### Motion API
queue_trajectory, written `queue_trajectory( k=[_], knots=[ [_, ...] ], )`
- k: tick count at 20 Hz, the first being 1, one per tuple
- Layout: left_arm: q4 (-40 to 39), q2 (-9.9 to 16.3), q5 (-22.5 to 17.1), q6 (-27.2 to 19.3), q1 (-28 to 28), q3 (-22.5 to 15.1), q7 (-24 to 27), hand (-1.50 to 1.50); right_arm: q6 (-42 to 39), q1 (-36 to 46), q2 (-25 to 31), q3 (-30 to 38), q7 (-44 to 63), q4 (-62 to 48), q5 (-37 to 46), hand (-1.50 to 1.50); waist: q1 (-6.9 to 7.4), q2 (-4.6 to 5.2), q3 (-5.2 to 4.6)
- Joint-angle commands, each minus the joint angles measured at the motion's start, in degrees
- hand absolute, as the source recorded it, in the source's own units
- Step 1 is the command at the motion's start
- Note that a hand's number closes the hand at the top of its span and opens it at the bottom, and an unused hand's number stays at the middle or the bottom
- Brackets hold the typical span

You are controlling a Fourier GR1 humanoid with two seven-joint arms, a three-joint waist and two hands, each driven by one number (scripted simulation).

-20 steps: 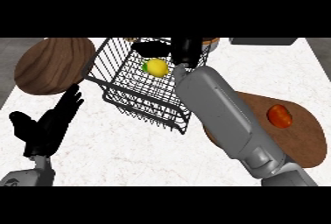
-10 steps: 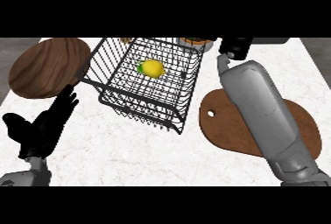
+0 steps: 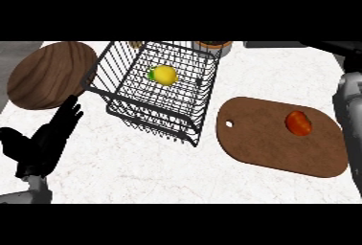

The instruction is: Pick the lemon from the cutting board and place it in the tiered basket

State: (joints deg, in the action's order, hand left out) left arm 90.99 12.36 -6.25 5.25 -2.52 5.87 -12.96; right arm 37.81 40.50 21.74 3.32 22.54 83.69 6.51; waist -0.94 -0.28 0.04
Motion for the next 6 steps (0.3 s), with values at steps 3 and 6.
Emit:
queue_trajectory(
  k=[3, 6],
  knots=[
    [4.6, -1.2, 1.3, -0.9, 2.1, -1.4, -1.0, 0.00, -10.3, -10.6, 9.4, 9.9, -0.6, 10.3, -8.9, -1.50, 0.30, 0.00, 0.01],
    [-1.3, -2.2, 2.1, -1.0, -0.9, -1.2, 1.8, 0.00, -15.2, -11.9, 12.0, 14.3, -3.1, 7.8, -12.2, -1.50, 0.45, 0.23, -0.03]
  ],
)
